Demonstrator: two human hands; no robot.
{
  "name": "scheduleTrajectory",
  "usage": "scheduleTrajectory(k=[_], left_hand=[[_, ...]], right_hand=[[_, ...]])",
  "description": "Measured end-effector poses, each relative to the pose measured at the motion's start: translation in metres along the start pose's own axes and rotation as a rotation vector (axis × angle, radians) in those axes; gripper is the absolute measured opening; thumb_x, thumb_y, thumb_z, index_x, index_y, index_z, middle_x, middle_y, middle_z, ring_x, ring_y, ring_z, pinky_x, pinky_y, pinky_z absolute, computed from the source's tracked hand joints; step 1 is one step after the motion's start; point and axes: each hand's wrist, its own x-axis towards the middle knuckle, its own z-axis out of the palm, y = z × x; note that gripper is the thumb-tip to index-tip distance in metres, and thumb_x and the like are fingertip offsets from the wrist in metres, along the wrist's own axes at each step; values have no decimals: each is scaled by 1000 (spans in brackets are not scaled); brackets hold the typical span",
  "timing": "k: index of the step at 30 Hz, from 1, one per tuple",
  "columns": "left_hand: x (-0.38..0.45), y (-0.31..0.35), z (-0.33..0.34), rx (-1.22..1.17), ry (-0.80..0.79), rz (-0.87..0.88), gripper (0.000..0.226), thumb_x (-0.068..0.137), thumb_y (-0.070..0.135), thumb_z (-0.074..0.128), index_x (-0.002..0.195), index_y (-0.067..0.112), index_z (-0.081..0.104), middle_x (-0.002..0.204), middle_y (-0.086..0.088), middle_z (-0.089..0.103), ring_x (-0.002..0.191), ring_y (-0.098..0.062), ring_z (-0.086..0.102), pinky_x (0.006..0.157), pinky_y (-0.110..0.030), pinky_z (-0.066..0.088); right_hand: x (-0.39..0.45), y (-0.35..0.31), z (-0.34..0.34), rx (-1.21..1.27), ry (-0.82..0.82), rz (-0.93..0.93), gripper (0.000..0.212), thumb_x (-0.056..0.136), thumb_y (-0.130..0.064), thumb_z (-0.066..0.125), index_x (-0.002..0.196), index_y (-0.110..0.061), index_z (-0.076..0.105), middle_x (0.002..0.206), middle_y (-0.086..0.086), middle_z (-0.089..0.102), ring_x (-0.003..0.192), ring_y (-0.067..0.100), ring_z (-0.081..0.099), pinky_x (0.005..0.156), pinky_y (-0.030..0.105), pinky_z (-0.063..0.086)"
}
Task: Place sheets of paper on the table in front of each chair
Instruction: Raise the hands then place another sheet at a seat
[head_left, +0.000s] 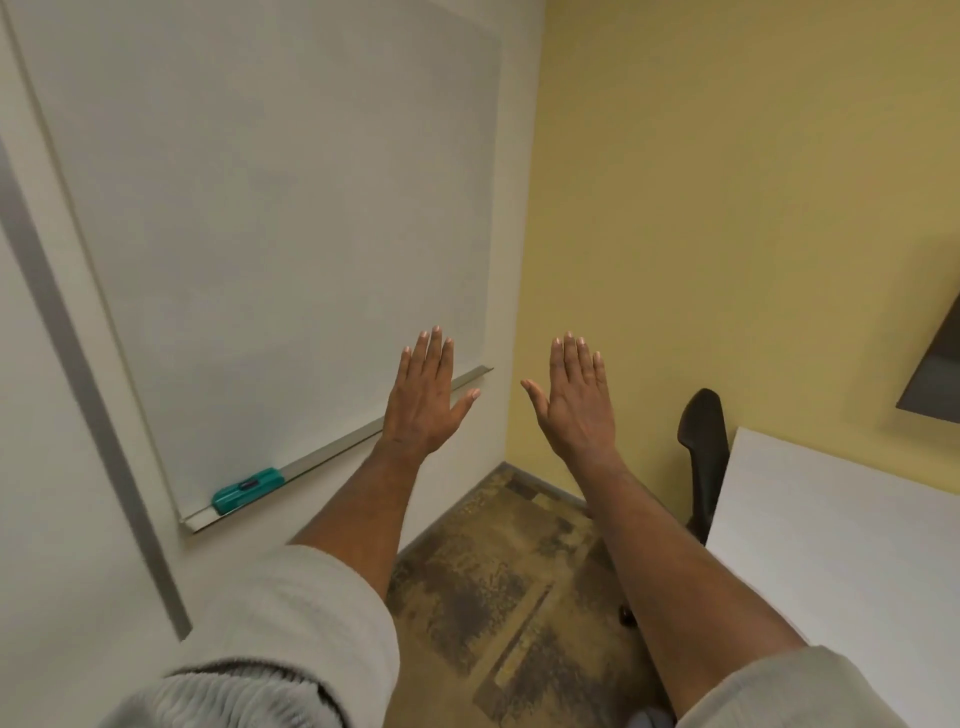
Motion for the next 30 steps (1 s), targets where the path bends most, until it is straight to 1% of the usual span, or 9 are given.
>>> scheduleTrajectory(k=[3, 7, 11, 13, 15, 18, 21, 25, 30], left_hand=[[54, -16, 32, -16, -12, 77, 89, 94, 66, 3, 160, 7, -1, 168, -16, -8, 156, -30, -9, 127, -49, 3], [133, -21, 63, -55, 28, 155, 83, 101, 60, 25, 160, 7, 0, 168, -16, -7, 156, -31, -8, 127, -49, 2], [202, -6, 104, -104, 41, 278, 83, 101, 58, 30, 160, 5, 4, 169, -16, -4, 157, -30, -5, 127, -49, 3], [229, 11, 126, -143, 25, 317, 83, 101, 58, 32, 160, 5, 5, 169, -15, -3, 157, -30, -4, 127, -49, 4], [255, 30, 152, -163, 21, 357, 83, 101, 57, 32, 160, 5, 6, 169, -15, -3, 157, -30, -5, 127, -49, 5], [292, 69, 190, -195, 15, 407, 83, 101, 57, 31, 159, 4, 6, 169, -16, -3, 157, -30, -5, 127, -49, 5], [327, 122, 227, -219, -7, 470, 83, 101, 58, 29, 159, 5, 4, 169, -16, -4, 157, -30, -6, 127, -49, 5], [377, 208, 269, -282, -10, 556, 83, 101, 58, 30, 159, 5, 5, 169, -16, -2, 157, -29, -5, 127, -49, 6], [429, 319, 312, -333, -17, 660, 83, 101, 58, 28, 159, 5, 3, 169, -15, -4, 157, -29, -5, 127, -49, 6]], right_hand=[[45, 10, 26, -31, -2, 46, 86, 96, -65, -1, 160, -7, 1, 169, 12, -1, 157, 25, -4, 128, 44, 1], [98, 29, 58, -93, -1, 118, 81, 101, -62, 9, 160, -8, -1, 170, 12, -1, 157, 25, -5, 128, 44, -1], [134, 62, 89, -118, 6, 249, 81, 101, -63, 7, 160, -8, -1, 169, 12, 0, 157, 26, -3, 128, 44, -1], [144, 86, 101, -157, -15, 274, 82, 99, -63, 3, 160, -8, -1, 169, 12, 0, 157, 26, -3, 128, 44, -2], [155, 116, 113, -177, 3, 310, 83, 98, -63, 2, 160, -8, 1, 169, 12, 2, 157, 26, -1, 128, 43, -2], [168, 165, 126, -199, 27, 395, 83, 98, -63, 2, 160, -8, 3, 169, 12, 5, 157, 25, 1, 128, 42, -1], [175, 222, 140, -247, 37, 449, 80, 101, -61, 8, 160, -7, 4, 169, 13, 6, 157, 25, 2, 128, 42, 0], [186, 309, 147, -293, 42, 545, 77, 103, -58, 15, 160, -6, 4, 169, 12, 5, 157, 24, 0, 128, 41, -2], [176, 411, 148, -334, 38, 661, 76, 104, -56, 19, 160, -5, 7, 169, 14, 7, 157, 26, 2, 128, 42, 0]])
